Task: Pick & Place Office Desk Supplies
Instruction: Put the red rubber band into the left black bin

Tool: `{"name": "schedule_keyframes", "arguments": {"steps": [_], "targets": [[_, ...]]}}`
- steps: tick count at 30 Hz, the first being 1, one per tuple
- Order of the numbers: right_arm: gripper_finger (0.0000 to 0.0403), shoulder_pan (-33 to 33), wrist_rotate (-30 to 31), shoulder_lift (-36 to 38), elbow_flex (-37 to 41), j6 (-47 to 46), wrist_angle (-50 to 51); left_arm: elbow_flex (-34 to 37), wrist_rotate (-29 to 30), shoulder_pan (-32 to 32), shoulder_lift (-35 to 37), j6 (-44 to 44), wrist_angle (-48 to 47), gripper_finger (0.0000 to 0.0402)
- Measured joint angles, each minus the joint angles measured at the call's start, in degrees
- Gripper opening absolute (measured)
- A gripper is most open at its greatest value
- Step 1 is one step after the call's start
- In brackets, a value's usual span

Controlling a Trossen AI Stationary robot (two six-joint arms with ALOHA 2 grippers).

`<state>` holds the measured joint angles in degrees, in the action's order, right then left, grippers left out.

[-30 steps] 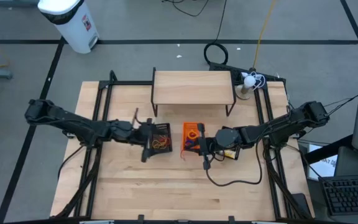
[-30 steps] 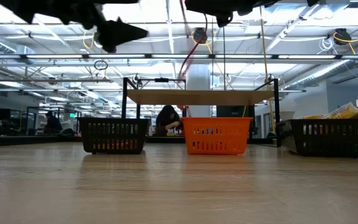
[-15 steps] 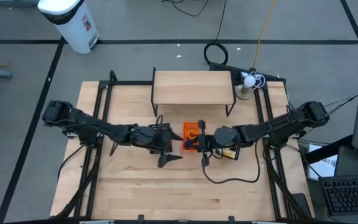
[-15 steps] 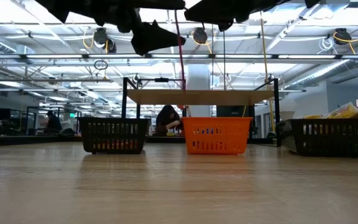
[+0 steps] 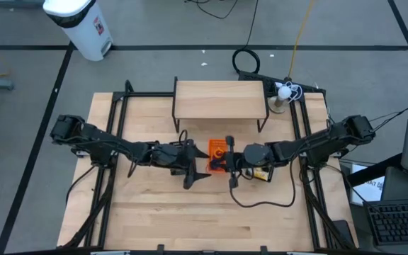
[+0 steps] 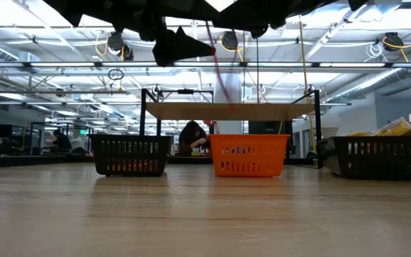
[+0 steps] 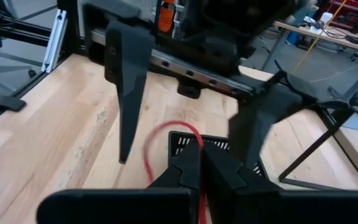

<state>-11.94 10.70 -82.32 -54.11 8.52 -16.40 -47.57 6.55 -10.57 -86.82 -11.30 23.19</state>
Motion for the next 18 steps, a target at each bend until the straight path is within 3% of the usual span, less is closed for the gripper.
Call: {"name": "schedule_keyframes", "arguments": {"steps": [4,11,15,18], "targets": [[0.0000,0.15,-0.05,0.00,0.00,-0.11,0.02,0.00,0.79,0.07,-0.25,0.19,-0.15,0.0259],[0.0000,0.13,-0.22,-0.07,0.00,-0.13,0.42,0.00,0.28,0.09,-0.21,4.63,-0.02,0.0027],[0.0002,0.03,-0.33,-0.07,0.00,-0.13,0.42,0.00,-0.83,0.02,-0.20,7.61,-1.56,0.0007],[0.0028,-0.49,-0.31,-0.07,0.00,-0.25,0.24,0.00,-0.70,0.00,0.57,7.81,-3.25,0.0003]]}}
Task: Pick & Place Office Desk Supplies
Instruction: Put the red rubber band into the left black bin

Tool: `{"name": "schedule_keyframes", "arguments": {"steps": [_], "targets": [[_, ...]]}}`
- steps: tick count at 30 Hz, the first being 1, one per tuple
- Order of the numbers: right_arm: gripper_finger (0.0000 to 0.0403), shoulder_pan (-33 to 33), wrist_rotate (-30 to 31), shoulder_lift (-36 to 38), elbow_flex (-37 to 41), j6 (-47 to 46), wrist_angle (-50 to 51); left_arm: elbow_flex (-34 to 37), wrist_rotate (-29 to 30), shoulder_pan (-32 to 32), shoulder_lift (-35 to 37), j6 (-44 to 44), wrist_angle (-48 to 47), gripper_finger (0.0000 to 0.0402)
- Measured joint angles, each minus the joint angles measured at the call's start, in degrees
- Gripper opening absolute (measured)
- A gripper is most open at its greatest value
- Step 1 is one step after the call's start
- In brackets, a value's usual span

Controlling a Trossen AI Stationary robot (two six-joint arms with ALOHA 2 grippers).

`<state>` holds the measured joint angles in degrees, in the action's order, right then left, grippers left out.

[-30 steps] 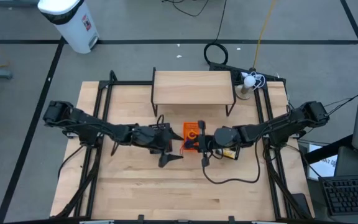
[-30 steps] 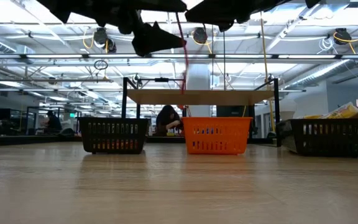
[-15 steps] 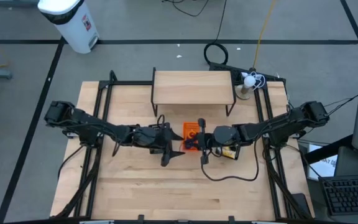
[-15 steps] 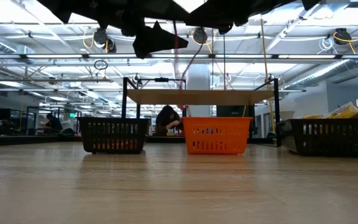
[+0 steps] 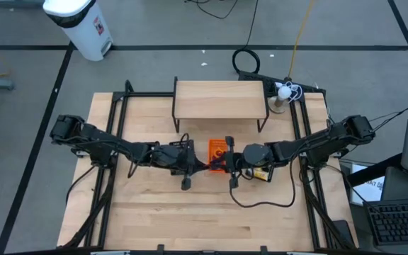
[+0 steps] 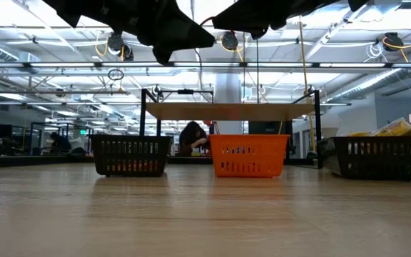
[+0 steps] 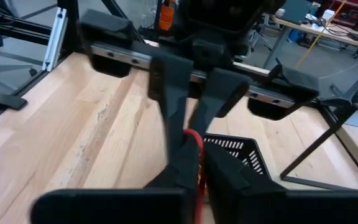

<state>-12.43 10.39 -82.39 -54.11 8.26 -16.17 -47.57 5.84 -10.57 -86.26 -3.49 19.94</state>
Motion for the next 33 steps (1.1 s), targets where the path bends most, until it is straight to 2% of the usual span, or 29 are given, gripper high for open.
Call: {"name": "schedule_keyframes", "arguments": {"steps": [6,9,12,15,18,20,24,27,31,33], "targets": [[0.0141,-1.35,0.04,1.52,-0.02,0.80,-4.25,0.07,0.60,-0.25,3.94,0.47,-4.61,0.0002],[0.0194,-1.57,-0.17,4.46,-0.02,0.85,-4.40,0.20,2.98,-1.25,8.03,1.38,-8.34,0.0001],[0.0223,-1.54,-1.14,8.93,1.43,1.33,-5.87,1.37,6.36,-2.57,13.39,1.79,-11.59,0.0001],[0.0227,-1.55,-1.55,15.04,6.56,1.42,-9.46,3.10,8.51,-3.71,19.53,1.88,-14.42,0.0001],[0.0209,-1.55,-1.44,22.74,14.15,1.33,-11.99,5.94,10.31,-4.68,25.95,1.18,-18.78,0.0001],[0.0182,-1.55,-0.22,28.02,19.60,-0.37,-14.28,8.42,11.73,-4.94,30.15,-0.78,-21.51,0.0001],[0.0093,-1.55,3.30,36.89,30.86,-1.95,-21.80,14.53,12.77,-3.91,35.54,-4.49,-21.60,0.0001],[0.0019,-1.55,3.21,38.89,38.42,-0.89,-30.04,17.84,12.57,-1.91,35.64,-6.23,-18.66,0.0000],[0.0014,-1.57,5.00,37.06,44.61,-0.19,-39.41,19.08,9.41,1.54,32.21,-7.17,-14.16,0.0000],[0.0009,-1.56,7.28,36.85,45.56,-0.26,-40.09,19.23,6.35,3.21,29.85,-7.19,-12.95,0.0000]]}}
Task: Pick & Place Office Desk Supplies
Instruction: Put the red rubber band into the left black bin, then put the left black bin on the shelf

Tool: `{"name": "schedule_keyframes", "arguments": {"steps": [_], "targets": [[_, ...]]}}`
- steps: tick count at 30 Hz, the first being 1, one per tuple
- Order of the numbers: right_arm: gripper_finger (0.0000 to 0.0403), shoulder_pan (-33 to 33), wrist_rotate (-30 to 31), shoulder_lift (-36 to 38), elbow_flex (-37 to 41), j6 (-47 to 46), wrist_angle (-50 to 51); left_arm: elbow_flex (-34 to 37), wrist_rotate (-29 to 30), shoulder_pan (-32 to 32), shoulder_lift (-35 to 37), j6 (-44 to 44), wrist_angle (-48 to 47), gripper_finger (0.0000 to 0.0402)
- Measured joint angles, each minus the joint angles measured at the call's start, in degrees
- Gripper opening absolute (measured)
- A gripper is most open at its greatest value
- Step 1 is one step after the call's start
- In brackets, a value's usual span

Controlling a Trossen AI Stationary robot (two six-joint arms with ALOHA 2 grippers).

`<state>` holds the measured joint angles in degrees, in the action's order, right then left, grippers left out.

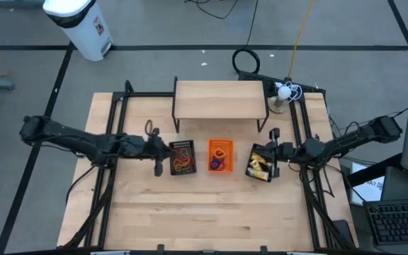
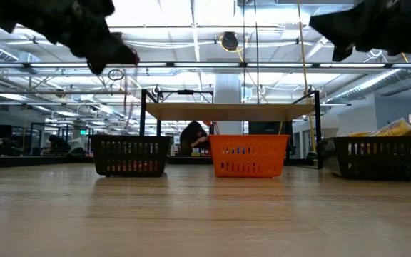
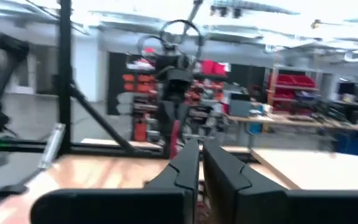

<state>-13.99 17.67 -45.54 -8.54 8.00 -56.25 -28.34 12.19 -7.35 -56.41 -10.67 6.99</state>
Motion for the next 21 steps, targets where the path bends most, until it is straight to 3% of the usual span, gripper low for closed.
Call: {"name": "schedule_keyframes", "arguments": {"steps": [8,13,17,21], "targets": [[0.0008,-0.01,-0.08,-0.10,0.21,-0.21,3.80,-0.04,-4.15,3.98,-10.15,-0.37,0.21,0.0000],[0.0001,-0.01,-5.99,-0.11,0.21,0.25,4.66,-0.04,-5.49,4.39,-14.04,-2.47,-1.76,0.0012],[0.0002,-0.01,-8.71,-0.11,0.21,0.19,4.52,-0.04,-7.73,4.27,-14.66,-2.32,-1.86,0.0057],[0.0001,-0.01,-1.64,-0.11,0.21,-1.38,4.54,-0.07,-7.77,3.56,-14.64,-0.81,-2.64,0.0132]]}}
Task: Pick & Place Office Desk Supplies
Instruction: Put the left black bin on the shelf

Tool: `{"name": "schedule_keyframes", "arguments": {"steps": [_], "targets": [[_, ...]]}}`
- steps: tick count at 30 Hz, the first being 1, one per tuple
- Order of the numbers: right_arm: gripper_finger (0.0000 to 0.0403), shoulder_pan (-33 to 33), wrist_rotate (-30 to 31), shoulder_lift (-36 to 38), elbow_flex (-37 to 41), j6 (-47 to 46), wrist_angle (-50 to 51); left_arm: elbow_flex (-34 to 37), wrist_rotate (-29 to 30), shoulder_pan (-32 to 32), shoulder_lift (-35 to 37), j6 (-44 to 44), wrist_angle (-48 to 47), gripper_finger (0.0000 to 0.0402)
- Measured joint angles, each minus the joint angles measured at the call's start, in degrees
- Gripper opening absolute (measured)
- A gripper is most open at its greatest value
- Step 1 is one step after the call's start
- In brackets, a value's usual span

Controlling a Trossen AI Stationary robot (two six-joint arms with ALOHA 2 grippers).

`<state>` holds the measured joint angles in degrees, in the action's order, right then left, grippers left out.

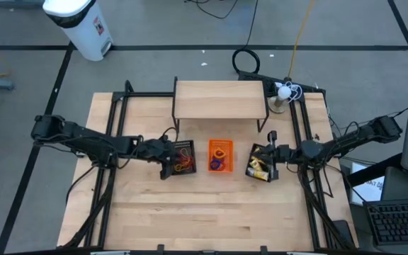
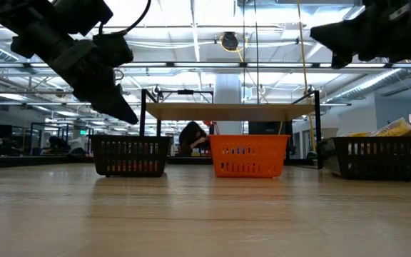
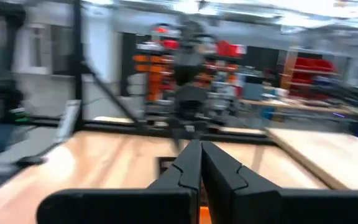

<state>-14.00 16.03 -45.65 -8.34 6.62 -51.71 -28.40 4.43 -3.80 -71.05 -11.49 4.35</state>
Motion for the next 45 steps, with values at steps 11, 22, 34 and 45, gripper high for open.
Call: {"name": "schedule_keyframes", "arguments": {"steps": [11,22,34,45], "targets": [[0.0001,0.00,-1.54,0.00,0.00,0.19,2.28,0.00,-0.09,-0.77,10.46,2.99,-4.79,0.0304],[0.0000,0.39,3.43,4.65,0.00,0.19,4.31,-0.09,3.58,-4.39,36.83,5.48,-21.09,0.0092],[0.0000,1.64,0.19,22.86,0.00,-1.82,20.50,8.60,9.19,-7.23,55.49,9.50,-18.19,0.0004],[0.0000,1.66,-1.02,33.09,0.09,-1.51,30.72,16.15,11.69,-7.16,70.22,10.97,-20.36,0.0003]]}}
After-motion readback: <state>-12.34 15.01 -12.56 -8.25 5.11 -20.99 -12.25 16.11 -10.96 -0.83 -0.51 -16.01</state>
